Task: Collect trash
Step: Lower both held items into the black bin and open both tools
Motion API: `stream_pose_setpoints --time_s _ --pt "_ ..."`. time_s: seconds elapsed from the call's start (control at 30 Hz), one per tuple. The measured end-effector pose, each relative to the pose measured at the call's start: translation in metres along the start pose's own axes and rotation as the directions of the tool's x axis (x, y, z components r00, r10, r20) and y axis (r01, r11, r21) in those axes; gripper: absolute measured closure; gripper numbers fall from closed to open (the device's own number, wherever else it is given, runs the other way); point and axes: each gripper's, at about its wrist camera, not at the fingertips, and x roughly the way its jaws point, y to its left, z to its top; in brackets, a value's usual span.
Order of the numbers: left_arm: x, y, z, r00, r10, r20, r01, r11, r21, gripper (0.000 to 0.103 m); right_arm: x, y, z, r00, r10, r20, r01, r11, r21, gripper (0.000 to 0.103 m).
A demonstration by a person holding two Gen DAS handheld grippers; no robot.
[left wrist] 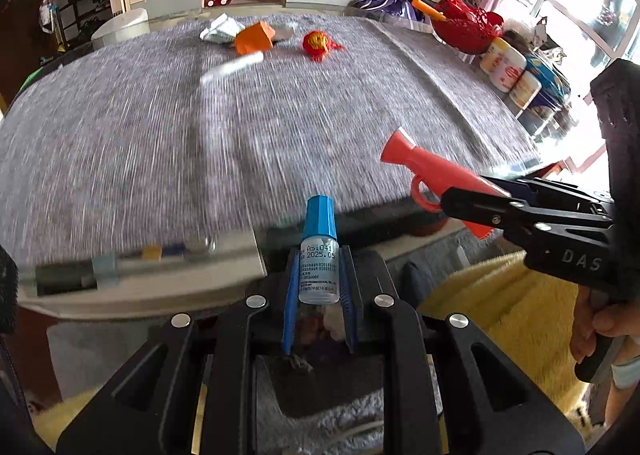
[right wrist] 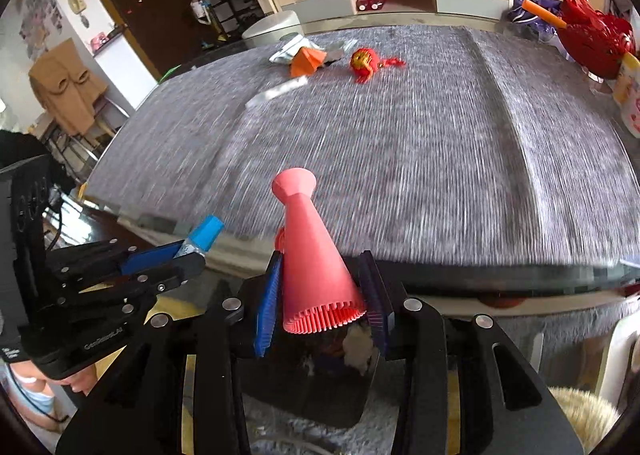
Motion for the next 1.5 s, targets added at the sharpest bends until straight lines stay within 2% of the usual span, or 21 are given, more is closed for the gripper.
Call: stream_pose_setpoints --time_s 0.23,0.57,0.8,1.13,1.2,1.23,1.3,1.37,1.5 --pt "0.004 -0.008 -0.045 0.999 -0.012 -0.044 0.012 1.000 -0.012 0.085 0.001 0.008 -0.037 1.000 0.000 -0.030 0.000 1.000 0.010 0.064" --pt "0.027 -0.008 -0.087 0.992 -0.004 -0.123 -0.001 0.999 -0.043 0.085 0.036 0.002 -0.085 0.989 -0.050 -0.140 0.062 0.995 0.080 0.064" --pt "0.047 -0.004 -0.104 0.983 -0.011 -0.185 -0.006 0.996 -0.090 0.085 0.053 0.003 -0.094 0.977 -0.096 -0.190 0.118 0.988 0.105 0.064" --pt "0.055 0.001 -0.104 0.979 -0.035 -0.200 0.010 0.992 -0.125 0.085 0.061 -0.001 -0.090 0.976 -0.060 -0.209 0.095 0.983 0.160 0.063" --pt "0.055 0.002 -0.103 0.979 -0.036 -0.200 0.010 0.991 -0.130 0.081 0.061 -0.002 -0.089 0.976 -0.058 -0.207 0.094 0.982 0.164 0.060" --pt "0.056 0.003 -0.102 0.979 -0.036 -0.200 0.010 0.991 -0.131 0.078 0.061 -0.001 -0.088 0.977 -0.060 -0.206 0.095 0.982 0.165 0.053" --pt "0.055 0.003 -0.102 0.980 -0.028 -0.199 0.003 0.992 -0.128 0.074 0.060 -0.003 -0.087 0.977 -0.067 -0.200 0.102 0.981 0.168 0.048" --pt "0.054 0.004 -0.100 0.981 -0.019 -0.194 -0.006 0.992 -0.126 0.065 0.060 -0.005 -0.087 0.978 -0.070 -0.198 0.104 0.980 0.170 0.047" --pt "0.049 0.008 -0.095 0.984 0.005 -0.178 -0.028 0.992 -0.126 0.051 0.057 -0.007 -0.084 0.978 -0.091 -0.190 0.123 0.979 0.165 0.035"
